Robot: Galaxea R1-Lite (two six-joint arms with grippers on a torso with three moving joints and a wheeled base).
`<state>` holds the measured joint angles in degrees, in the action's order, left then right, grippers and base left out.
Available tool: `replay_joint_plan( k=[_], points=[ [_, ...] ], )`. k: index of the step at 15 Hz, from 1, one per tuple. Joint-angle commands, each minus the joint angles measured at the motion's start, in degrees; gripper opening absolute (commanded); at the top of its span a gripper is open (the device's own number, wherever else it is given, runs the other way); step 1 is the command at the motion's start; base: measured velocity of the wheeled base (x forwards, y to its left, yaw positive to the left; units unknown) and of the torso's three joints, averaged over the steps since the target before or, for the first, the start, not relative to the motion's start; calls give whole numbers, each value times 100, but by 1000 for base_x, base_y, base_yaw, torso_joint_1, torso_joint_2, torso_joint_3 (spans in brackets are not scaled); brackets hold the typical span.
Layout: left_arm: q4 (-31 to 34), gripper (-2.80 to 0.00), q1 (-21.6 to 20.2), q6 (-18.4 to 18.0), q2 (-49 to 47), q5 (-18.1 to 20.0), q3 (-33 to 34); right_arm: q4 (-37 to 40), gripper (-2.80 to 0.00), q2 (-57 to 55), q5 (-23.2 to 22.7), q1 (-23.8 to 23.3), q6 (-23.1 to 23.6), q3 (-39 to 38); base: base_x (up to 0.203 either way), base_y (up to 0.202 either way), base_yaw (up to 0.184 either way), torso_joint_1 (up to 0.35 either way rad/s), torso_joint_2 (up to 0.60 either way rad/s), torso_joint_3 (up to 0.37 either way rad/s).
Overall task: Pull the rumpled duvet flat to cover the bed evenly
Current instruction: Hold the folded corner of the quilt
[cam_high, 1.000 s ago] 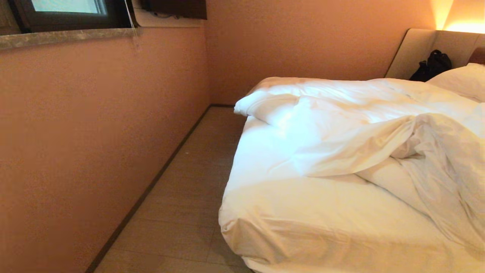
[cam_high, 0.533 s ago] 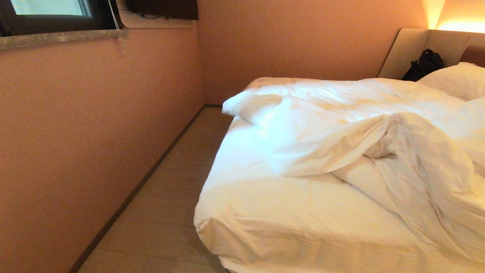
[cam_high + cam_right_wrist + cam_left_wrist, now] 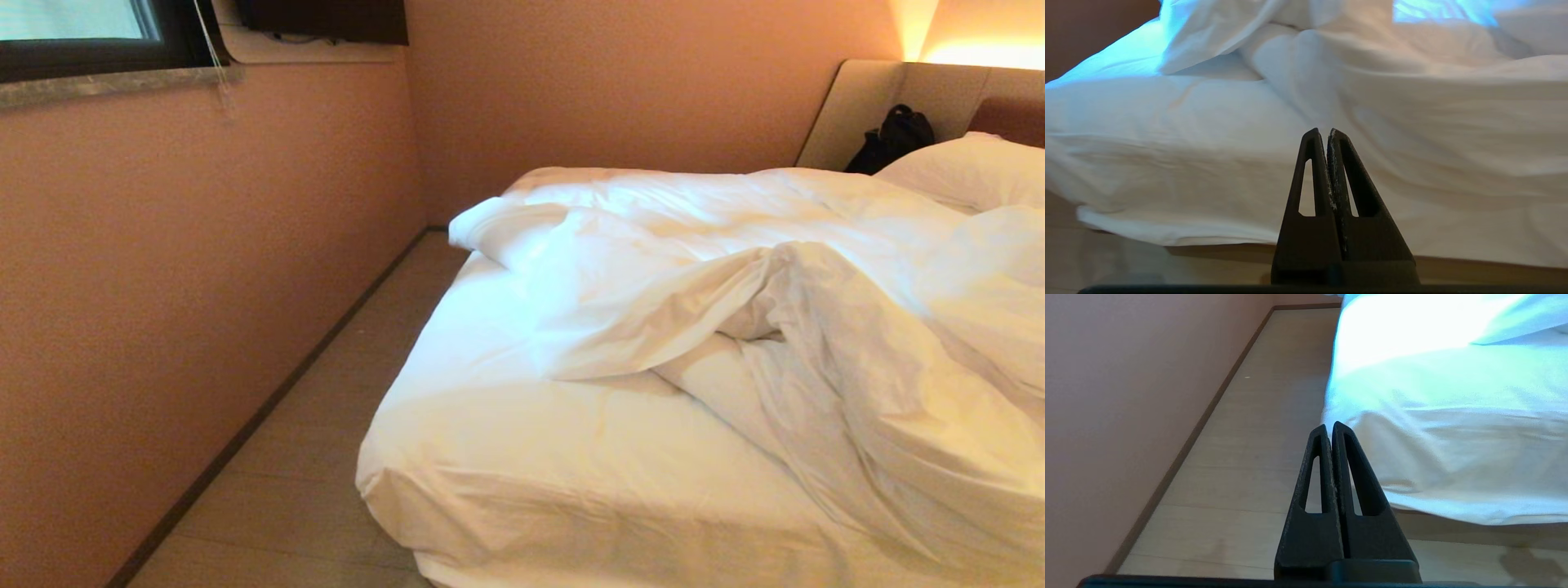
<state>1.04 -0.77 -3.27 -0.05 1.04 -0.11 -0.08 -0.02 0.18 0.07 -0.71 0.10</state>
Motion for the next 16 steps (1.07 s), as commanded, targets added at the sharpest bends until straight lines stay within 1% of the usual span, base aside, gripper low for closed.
replay_joint_plan(
  k=[1,16],
  points=[
    [2,-280,-2,2,-4,2,2,-1,-280,2,-1,1,0,-1,0,-194,0,12,2,2],
    [2,-280,-2,11,-4,2,2,-1,-280,2,-1,2,0,-1,0,-195,0,3,2,3]
  ],
)
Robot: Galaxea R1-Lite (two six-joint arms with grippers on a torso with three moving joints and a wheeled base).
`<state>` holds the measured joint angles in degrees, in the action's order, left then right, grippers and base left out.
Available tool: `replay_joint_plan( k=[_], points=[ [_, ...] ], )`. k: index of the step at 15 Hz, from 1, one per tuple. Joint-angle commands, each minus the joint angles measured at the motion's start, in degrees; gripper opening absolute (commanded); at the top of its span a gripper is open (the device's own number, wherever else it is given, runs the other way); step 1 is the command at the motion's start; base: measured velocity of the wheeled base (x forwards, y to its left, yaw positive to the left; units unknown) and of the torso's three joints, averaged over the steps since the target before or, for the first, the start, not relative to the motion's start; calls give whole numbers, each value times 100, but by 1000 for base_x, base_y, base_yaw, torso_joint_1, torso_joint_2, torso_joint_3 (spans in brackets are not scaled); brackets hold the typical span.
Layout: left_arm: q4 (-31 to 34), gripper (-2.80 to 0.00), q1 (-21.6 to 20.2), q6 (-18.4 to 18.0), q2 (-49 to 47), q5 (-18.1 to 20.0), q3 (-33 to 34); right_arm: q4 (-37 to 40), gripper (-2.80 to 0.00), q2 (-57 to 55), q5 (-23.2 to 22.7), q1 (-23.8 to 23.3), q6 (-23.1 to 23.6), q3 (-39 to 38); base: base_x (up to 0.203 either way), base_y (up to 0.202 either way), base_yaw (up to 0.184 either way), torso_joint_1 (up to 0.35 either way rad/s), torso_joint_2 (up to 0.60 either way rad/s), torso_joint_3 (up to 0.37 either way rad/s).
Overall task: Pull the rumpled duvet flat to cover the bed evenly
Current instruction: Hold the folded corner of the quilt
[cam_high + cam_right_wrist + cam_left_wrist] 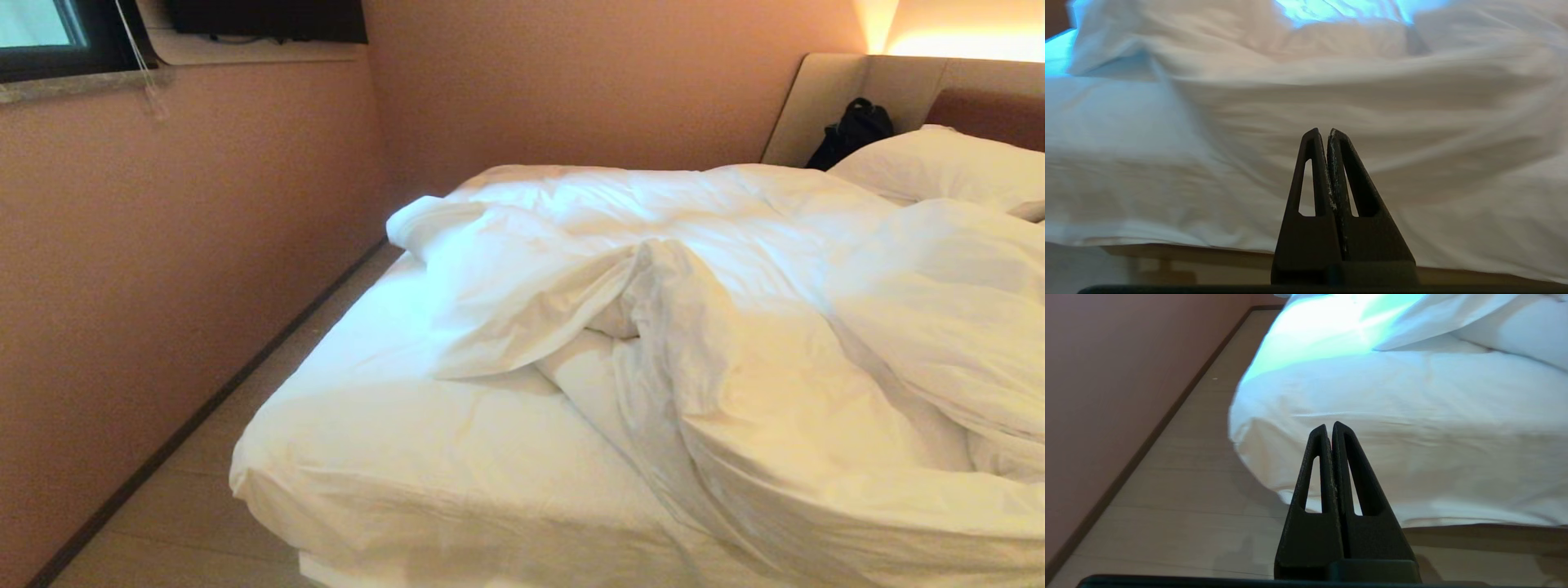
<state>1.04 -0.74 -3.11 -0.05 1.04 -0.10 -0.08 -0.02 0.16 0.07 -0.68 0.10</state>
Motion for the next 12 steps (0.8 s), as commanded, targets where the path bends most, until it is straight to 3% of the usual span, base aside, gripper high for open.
replay_joint_plan(
  k=[1,12],
  points=[
    [1,-280,-5,-6,-4,2,1,-1,-280,2,2,1,-2,-1,0,-193,-3,4,4,0],
    [-8,-280,-5,12,5,2,1,-1,-280,2,2,9,-2,-1,0,-196,0,3,1,3]
  ],
)
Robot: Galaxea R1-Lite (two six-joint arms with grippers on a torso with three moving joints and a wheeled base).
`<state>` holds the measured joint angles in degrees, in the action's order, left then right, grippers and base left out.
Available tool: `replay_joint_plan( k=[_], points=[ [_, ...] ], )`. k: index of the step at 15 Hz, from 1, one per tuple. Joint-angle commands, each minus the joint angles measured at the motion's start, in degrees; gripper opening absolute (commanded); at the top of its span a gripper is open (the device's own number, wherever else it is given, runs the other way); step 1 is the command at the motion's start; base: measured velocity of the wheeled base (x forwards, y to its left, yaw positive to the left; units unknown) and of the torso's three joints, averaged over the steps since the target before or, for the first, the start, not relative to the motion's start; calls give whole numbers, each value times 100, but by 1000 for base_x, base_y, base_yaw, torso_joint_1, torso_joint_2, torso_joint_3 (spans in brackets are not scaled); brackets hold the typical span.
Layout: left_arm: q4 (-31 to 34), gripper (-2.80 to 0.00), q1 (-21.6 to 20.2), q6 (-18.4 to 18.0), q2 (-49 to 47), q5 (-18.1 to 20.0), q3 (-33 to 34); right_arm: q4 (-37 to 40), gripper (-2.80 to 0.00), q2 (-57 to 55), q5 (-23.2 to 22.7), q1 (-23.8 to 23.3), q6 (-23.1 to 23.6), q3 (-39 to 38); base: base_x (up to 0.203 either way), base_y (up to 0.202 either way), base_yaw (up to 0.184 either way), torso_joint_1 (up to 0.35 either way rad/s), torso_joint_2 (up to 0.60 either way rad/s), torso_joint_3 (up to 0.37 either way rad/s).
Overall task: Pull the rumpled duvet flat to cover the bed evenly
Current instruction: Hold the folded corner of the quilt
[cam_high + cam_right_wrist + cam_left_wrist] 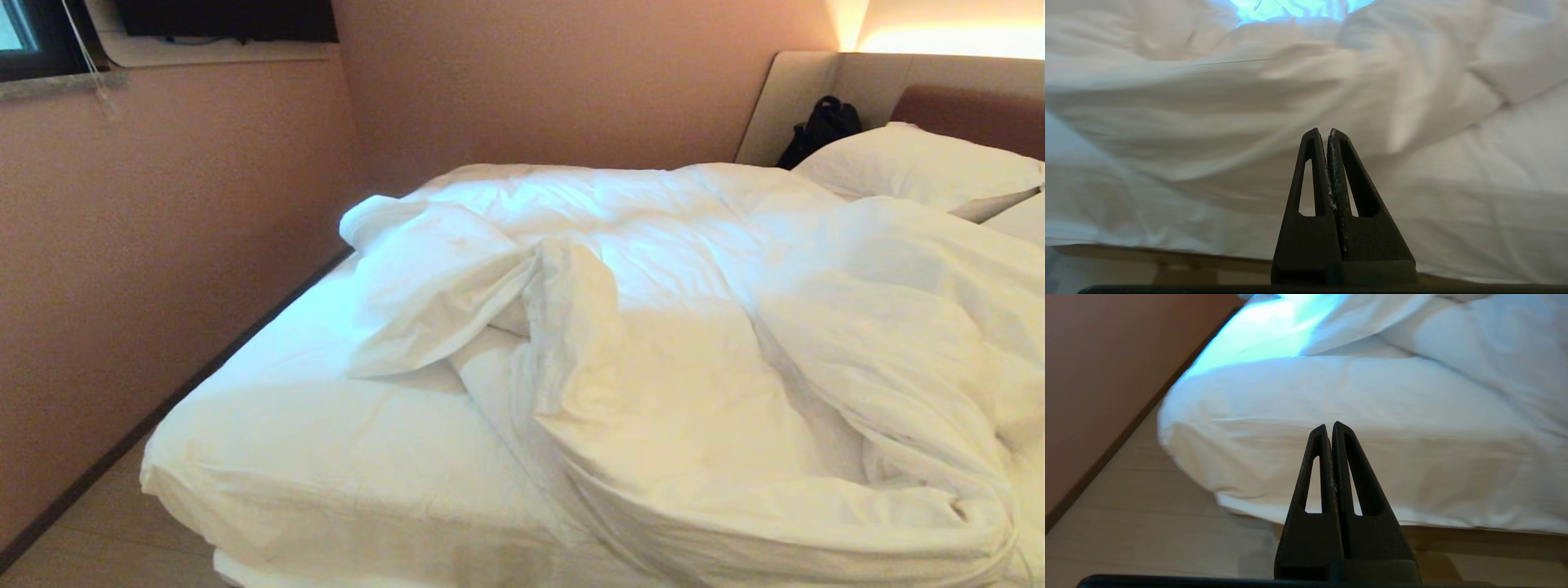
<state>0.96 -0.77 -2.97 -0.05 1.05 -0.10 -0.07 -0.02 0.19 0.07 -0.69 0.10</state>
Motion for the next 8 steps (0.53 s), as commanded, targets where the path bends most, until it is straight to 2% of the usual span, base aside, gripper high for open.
replay_joint_plan(
  k=[1,8],
  points=[
    [0,-280,-2,-1,-4,1,1,-1,-280,2,-1,1,-2,-1,0,-195,-2,-2,6,-2],
    [0,-280,-2,16,5,1,-7,-1,-280,2,-1,1,-2,-1,0,-194,-1,3,3,3]
  ],
)
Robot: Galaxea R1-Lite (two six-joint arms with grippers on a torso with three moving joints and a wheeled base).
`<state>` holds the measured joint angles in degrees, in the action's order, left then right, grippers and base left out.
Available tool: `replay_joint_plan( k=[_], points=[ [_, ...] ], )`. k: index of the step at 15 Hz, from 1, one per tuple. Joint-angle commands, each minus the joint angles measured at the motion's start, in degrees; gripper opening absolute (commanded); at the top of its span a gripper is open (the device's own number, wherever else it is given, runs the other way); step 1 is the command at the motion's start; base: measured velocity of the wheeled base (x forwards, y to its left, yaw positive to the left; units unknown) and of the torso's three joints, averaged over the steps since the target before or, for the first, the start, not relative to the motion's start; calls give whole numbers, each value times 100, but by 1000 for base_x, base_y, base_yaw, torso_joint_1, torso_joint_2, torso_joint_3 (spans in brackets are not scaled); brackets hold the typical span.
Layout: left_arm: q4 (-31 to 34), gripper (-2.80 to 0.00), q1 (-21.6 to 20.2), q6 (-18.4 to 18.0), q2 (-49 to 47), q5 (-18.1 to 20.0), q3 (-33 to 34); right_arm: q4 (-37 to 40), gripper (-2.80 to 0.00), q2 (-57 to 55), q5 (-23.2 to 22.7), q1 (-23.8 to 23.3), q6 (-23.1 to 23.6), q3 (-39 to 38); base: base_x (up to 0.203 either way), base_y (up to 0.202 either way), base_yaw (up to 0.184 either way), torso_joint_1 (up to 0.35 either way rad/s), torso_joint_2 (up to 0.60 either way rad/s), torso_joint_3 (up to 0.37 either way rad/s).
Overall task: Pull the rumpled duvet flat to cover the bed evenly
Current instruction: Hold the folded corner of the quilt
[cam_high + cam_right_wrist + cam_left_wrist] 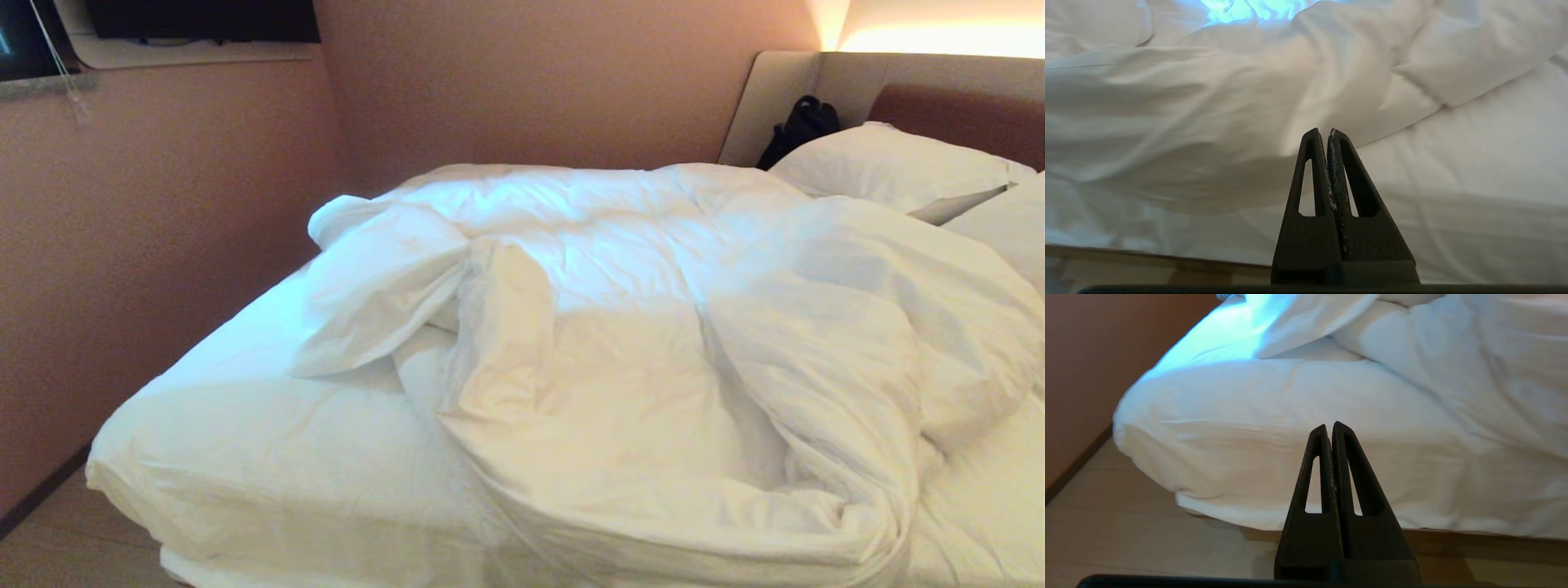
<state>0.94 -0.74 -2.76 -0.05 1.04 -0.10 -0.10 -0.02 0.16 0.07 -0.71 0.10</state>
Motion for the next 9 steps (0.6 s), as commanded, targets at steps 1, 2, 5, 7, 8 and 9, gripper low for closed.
replay_joint_plan(
  k=[1,2,5,7,8,9],
  points=[
    [3,-280,-5,-6,5,2,1,1,-280,2,2,1,0,-1,0,-197,1,-1,1,3],
    [3,-280,-5,-6,5,2,1,1,-280,2,2,1,0,-1,0,-191,1,2,8,-5],
    [3,-280,-5,-6,5,-7,1,1,-280,2,2,1,0,-1,0,-195,0,2,2,4],
    [3,-280,-5,-6,5,2,1,1,-280,2,2,1,0,-1,0,-196,-1,2,2,3],
    [3,-280,-5,-6,5,-7,-8,1,-280,2,2,1,0,-1,0,-192,0,7,2,2],
    [3,-280,-5,-6,0,-7,1,1,-280,2,2,1,0,-1,0,-187,-2,2,4,2]
  ],
)
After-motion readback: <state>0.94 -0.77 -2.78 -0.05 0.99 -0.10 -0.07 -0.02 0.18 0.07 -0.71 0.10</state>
